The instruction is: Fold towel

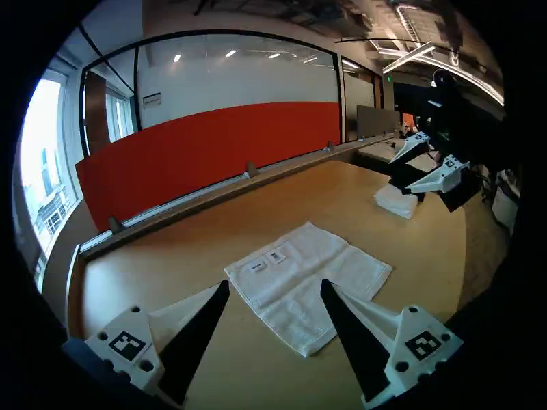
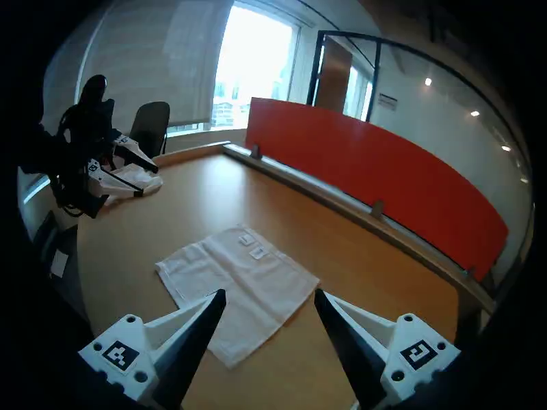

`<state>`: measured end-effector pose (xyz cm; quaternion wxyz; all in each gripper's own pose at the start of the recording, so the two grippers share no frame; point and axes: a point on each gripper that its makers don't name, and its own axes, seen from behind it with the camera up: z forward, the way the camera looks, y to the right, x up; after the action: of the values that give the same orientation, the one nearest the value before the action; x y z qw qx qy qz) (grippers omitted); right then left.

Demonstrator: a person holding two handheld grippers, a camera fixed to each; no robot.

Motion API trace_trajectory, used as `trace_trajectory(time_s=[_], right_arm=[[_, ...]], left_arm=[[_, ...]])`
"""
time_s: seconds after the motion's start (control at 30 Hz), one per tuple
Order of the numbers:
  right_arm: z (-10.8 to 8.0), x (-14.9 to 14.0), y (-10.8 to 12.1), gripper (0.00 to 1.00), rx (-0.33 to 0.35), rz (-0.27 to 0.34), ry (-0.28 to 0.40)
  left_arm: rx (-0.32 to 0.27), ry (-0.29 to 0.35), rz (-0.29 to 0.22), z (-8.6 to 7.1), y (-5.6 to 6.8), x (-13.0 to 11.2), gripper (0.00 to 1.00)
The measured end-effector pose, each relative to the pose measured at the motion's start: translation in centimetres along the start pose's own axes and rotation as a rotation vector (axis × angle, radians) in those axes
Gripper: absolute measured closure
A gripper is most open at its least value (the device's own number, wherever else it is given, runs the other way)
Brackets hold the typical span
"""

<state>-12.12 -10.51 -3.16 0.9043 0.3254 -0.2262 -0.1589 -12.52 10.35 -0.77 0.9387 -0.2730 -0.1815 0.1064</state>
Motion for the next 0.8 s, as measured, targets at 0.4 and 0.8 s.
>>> trace_trajectory(time_s=[0.4, 0.8], right_arm=[[2.6, -4.3, -1.5, 0.0, 0.038, 0.014, -0.057], [5.1, -8.9, -2.7, 0.0, 0.062, 0.006, -0.126]], left_arm=[[-0.041, -0.064, 0.006, 2.2, 1.5, -3.8, 0.01], [-0.067, -0.144, 0.024, 4.1, 2.7, -8.4, 0.01]])
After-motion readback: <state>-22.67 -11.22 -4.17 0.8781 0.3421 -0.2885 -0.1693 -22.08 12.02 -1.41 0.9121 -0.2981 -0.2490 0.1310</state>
